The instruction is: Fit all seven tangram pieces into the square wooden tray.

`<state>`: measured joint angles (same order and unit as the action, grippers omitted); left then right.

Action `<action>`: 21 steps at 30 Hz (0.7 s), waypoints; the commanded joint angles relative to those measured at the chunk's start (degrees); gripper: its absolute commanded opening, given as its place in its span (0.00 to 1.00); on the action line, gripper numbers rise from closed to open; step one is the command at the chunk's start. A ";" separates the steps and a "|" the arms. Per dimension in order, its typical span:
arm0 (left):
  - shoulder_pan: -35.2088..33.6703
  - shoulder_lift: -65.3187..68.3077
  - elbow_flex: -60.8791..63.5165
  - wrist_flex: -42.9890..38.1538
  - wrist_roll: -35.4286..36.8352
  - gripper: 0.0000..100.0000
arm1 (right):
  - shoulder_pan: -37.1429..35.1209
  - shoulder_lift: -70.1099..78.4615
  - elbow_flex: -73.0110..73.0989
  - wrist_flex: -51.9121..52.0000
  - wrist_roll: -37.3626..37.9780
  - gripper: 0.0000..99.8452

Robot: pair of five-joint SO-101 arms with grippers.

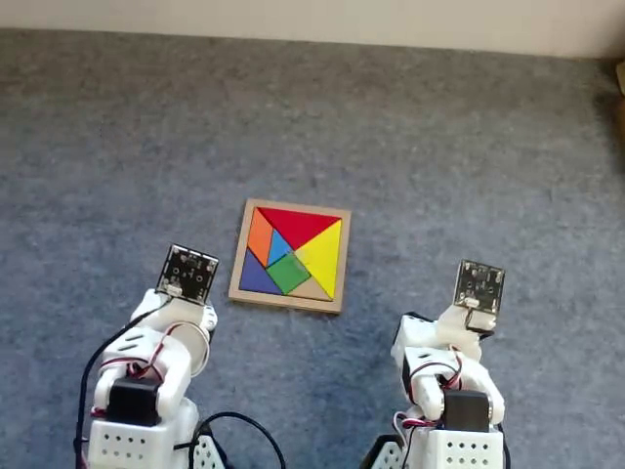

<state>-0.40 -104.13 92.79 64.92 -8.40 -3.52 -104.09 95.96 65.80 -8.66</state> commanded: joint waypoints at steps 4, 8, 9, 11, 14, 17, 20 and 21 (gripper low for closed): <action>-0.84 -0.22 4.35 -1.85 0.26 0.01 | 0.57 -1.10 7.08 -1.19 0.62 0.01; -1.01 -0.04 4.44 -1.49 0.26 0.01 | 0.40 -1.10 6.99 -1.19 0.35 0.01; -1.01 0.04 4.44 -1.49 0.26 0.01 | 0.31 -1.10 6.99 -1.19 0.35 0.01; -1.01 0.04 4.44 -0.79 0.26 0.01 | 0.31 -1.10 6.90 -1.19 0.26 0.01; -1.01 -0.04 4.44 2.02 0.26 0.01 | 0.31 -1.10 6.90 -1.10 0.26 0.01; -0.84 -0.13 4.44 4.57 0.26 0.01 | 0.31 -1.01 6.90 -0.75 0.26 0.01; -0.84 -0.13 4.44 6.33 0.26 0.01 | 0.22 -1.01 6.90 -0.66 0.26 0.01; -0.84 -0.13 4.44 6.68 0.26 0.01 | 0.22 -1.01 6.90 -0.66 0.26 0.01</action>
<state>-0.92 -104.04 95.96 70.37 -8.48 -3.52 -104.09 95.96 65.80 -8.66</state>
